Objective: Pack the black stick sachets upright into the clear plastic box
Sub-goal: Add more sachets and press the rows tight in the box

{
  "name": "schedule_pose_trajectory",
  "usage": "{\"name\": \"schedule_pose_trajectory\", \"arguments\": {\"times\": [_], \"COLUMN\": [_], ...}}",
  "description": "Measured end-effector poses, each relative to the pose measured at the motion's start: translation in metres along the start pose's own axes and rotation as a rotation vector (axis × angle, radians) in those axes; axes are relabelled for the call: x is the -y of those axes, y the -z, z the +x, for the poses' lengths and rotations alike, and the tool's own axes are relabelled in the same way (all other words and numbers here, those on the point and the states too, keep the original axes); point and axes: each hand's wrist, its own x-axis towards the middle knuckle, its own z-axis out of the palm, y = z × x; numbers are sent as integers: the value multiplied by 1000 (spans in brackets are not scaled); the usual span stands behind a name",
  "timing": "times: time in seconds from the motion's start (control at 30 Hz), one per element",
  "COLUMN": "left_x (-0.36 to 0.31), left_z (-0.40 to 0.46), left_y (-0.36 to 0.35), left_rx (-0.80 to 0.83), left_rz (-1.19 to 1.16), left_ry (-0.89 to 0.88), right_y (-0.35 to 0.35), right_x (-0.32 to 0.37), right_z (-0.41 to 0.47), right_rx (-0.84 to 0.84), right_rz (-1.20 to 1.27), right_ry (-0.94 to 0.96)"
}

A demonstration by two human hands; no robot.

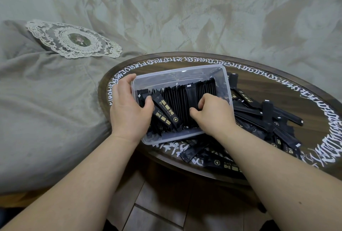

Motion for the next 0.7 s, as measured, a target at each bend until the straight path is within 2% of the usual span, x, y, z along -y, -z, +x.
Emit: {"name": "schedule_pose_trajectory", "arguments": {"times": [0.27, 0.5, 0.63, 0.7], "left_x": [1, 1, 1, 2], "left_z": [1, 1, 0, 0], "left_y": [0, -1, 0, 0], "left_rx": [9, 9, 16, 19], "left_rz": [5, 11, 6, 6], "left_ry": [11, 16, 13, 12], "right_y": [-5, -9, -3, 0], "right_x": [0, 9, 6, 3], "right_z": [-1, 3, -1, -4], "right_rx": [-77, -37, -34, 11], "right_rz": [71, 12, 127, 104], "right_ry": [103, 177, 140, 154]}}
